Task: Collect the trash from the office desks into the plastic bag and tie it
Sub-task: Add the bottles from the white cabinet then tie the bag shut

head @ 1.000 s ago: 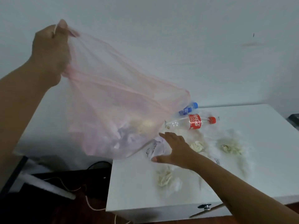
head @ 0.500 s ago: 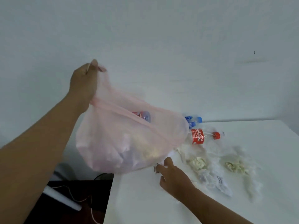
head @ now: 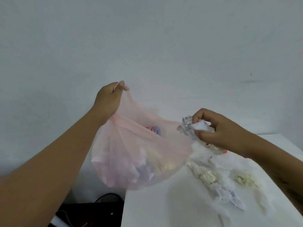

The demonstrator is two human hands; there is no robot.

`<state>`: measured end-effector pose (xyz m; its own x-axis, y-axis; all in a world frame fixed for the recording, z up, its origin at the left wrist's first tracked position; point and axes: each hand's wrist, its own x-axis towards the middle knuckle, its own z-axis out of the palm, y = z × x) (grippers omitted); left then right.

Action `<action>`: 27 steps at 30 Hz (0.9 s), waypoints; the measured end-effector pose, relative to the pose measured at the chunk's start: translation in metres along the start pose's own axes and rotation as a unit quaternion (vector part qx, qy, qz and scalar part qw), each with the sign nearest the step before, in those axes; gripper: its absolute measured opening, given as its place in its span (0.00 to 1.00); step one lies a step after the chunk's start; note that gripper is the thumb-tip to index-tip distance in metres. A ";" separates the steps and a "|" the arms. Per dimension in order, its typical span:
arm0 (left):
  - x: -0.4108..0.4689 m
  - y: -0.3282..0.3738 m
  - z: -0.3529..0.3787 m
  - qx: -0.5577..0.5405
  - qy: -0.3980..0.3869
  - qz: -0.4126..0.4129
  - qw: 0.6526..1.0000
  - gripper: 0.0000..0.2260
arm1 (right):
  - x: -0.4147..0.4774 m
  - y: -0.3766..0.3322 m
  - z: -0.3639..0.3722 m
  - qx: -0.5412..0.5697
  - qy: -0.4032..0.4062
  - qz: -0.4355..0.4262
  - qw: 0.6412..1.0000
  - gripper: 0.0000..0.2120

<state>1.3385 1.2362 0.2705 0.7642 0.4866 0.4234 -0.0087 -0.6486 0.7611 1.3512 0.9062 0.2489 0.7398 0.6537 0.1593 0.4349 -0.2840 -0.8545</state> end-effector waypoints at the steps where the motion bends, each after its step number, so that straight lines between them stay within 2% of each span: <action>1: 0.001 0.000 -0.002 -0.004 -0.002 -0.001 1.000 0.17 | 0.014 -0.014 0.007 0.011 -0.021 -0.021 1.000 0.07; 6: -0.001 0.001 -0.008 0.000 -0.011 0.008 1.000 0.17 | 0.092 -0.041 0.059 -0.016 -0.073 -0.058 0.996 0.08; 9: -0.001 0.000 -0.011 0.007 -0.024 0.006 1.000 0.17 | 0.132 -0.042 0.077 -0.068 -0.041 -0.103 0.992 0.11; 11: -0.001 -0.002 -0.012 -0.001 -0.032 0.006 0.999 0.17 | 0.151 -0.040 0.084 -0.127 -0.022 -0.159 0.979 0.11; 14: -0.001 -0.003 -0.014 -0.009 -0.037 0.005 0.999 0.17 | 0.167 -0.024 0.091 -0.258 -0.042 -0.209 0.942 0.12; 16: 0.001 -0.004 -0.015 -0.011 -0.035 0.003 0.999 0.17 | 0.172 -0.013 0.093 -0.308 -0.073 -0.198 0.928 0.14; 20: 0.004 -0.003 -0.016 0.001 -0.032 -0.002 0.999 0.17 | 0.175 0.001 0.093 -0.306 -0.161 -0.143 0.927 0.25; 24: 0.005 0.001 -0.008 0.003 -0.032 -0.005 0.999 0.18 | 0.169 -0.003 0.073 -0.257 -0.105 -0.150 0.949 0.25; 27: 0.006 0.008 0.005 -0.004 -0.038 -0.007 0.999 0.18 | 0.150 -0.001 0.044 -0.229 -0.047 -0.105 0.967 0.25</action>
<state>1.3461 1.2314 0.2767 0.8109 0.4498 0.3743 -0.0029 -0.6365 0.7712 1.4393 1.0356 0.2522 0.5702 0.7850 0.2422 0.7682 -0.4050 -0.4958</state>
